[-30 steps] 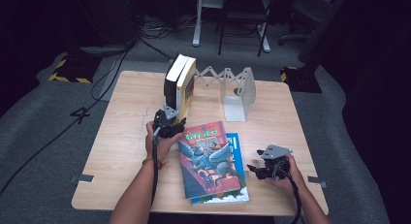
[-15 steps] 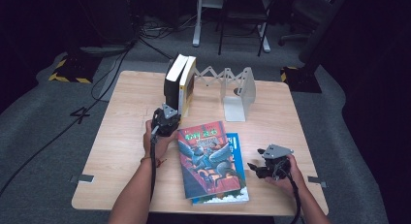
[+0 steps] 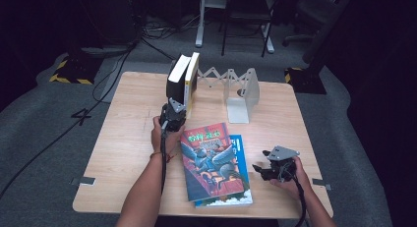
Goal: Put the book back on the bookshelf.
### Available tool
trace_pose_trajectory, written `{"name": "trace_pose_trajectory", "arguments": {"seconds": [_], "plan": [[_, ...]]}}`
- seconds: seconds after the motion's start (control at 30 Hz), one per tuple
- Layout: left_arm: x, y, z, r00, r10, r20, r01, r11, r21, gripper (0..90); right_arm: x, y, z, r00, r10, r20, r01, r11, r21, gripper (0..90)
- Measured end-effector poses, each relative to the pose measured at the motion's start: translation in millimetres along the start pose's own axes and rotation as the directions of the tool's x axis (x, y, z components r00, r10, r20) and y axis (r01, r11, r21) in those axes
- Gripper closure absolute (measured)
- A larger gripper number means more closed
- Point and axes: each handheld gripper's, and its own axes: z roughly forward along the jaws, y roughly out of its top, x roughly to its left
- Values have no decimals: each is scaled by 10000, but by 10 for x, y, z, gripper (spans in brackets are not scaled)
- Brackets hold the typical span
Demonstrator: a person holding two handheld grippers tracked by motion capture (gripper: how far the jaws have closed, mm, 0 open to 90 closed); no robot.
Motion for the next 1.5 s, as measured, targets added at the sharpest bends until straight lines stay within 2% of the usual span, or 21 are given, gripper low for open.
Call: {"name": "trace_pose_trajectory", "arguments": {"seconds": [0.13, 0.3, 0.4, 0.6, 0.83, 1.03, 1.2, 1.3, 1.5], "plan": [[-2, 35, 38, 9998, -171, 30, 171, 9998, 37, 794, -5, -5, 5, 10000, 14, 1, -14, 10000, 19, 318], [4, 61, 63, 9999, -141, 44, 140, 9998, 122, 793, -6, -4, 1, 10000, 65, -5, -65, 10000, -8, 319], [-5, 80, 73, 9999, 63, -113, -61, 9998, 184, 790, -4, 0, 8, 10000, 26, -29, -26, 10000, -28, 325], [-17, 62, 44, 10000, 30, -66, -29, 9999, 132, 776, -6, -6, 13, 10000, 3, -50, -3, 10000, 26, 325], [-75, -15, -71, 9981, 596, 138, -598, 9981, 137, 765, -14, -10, 16, 9999, 49, 103, -50, 9999, 125, 330], [-56, -75, -189, 9967, 684, 445, -683, 9977, -40, 758, -2, 7, 22, 9999, 4, 150, -5, 9999, 126, 330], [-57, -169, -294, 9919, 967, 820, -977, 9952, 88, 754, -2, 12, 32, 9999, -10, 150, 8, 9999, 135, 332], [-63, -232, -343, 9890, 1189, 875, -1207, 9926, 158, 745, 6, 21, 19, 9999, -43, 152, 42, 9999, 105, 333], [-15, -318, -489, 9843, 1357, 1126, -1391, 9900, 223, 731, 4, 42, -2, 10000, 17, 53, -17, 10000, -8, 338]]}}
